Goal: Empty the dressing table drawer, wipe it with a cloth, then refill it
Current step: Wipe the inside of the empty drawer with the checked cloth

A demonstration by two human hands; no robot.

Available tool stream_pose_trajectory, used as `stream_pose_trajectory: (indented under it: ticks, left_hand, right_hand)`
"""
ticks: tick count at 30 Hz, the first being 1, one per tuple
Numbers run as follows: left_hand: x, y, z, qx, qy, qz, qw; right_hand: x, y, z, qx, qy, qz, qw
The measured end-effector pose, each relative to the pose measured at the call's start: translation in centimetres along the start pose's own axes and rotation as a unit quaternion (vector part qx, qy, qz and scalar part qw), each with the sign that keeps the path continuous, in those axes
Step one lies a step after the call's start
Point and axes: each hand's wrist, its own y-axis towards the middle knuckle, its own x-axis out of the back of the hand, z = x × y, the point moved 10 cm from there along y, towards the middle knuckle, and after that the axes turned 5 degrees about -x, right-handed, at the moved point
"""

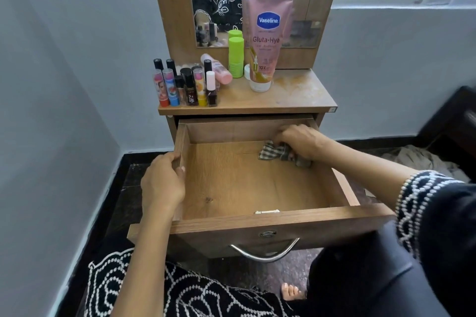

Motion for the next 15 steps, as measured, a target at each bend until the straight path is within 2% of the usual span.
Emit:
stream_pose_trajectory:
  ticks: [2, 5, 7, 12, 15]
  left_hand:
    - [0.1, -0.2, 0.0, -0.001, -0.003, 0.0, 1.0]
    - [0.1, -0.2, 0.1, 0.004, -0.004, -0.002, 1.0]
    - [0.1, -0.1, 0.2, 0.007, -0.006, -0.004, 1.0]
    - [0.1, -0.2, 0.2, 0.009, -0.008, -0.006, 1.0]
    - [0.1, -0.2, 0.1, 0.01, -0.007, -0.005, 1.0]
  right_hand:
    - [-0.8, -1.6, 0.2, -0.016, 0.019, 0.074, 0.997]
    - [-2.9, -5.8, 1.7, -0.012, 0.029, 0.24, 0.97]
    - [-4.3, -8.2, 2.9, 0.002, 0.045, 0.301, 0.953]
    - [-3.9, -8.0, 4.9, 0.018, 0.074, 0.277, 0.958]
    - [-2.8, -7.0, 8.9, 0.067, 0.069, 0.251, 0.963]
